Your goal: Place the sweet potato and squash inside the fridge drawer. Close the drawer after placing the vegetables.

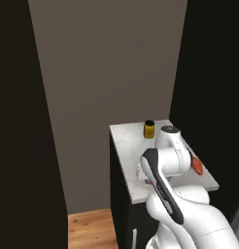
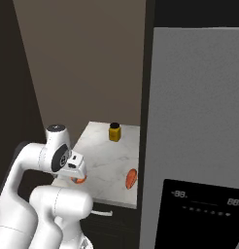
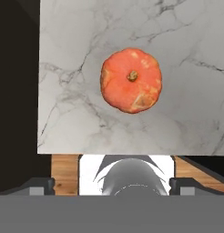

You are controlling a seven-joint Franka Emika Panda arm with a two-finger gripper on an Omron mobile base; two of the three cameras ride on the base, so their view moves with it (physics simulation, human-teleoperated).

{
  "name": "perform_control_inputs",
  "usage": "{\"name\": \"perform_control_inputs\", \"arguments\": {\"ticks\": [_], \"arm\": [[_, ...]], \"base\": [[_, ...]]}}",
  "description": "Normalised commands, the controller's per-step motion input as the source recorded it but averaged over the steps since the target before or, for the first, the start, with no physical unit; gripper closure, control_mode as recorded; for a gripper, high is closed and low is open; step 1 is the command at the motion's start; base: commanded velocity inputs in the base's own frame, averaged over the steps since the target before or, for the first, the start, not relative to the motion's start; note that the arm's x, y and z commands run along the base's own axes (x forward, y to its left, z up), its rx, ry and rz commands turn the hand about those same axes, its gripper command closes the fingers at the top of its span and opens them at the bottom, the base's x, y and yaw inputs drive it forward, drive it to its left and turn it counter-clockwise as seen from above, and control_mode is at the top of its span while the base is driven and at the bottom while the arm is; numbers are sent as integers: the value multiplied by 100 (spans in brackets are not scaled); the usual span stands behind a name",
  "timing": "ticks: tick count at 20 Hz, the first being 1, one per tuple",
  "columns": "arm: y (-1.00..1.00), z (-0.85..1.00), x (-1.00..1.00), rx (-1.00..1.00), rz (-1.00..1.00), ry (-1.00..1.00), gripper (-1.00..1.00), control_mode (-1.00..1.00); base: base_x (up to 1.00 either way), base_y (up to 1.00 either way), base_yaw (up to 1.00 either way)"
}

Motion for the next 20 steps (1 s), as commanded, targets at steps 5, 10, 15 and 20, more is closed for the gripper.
{"name": "perform_control_inputs", "arguments": {"ticks": [5,10,15,20], "arm": [[-3,-14,5,0,0,0,-100,-100],[-10,-23,20,0,0,0,-100,-100],[-20,-18,24,0,0,0,-100,-100],[-19,-26,13,0,0,0,-100,-100]], "base": [[0,0,0],[0,0,0],[0,0,0],[0,0,0]]}}
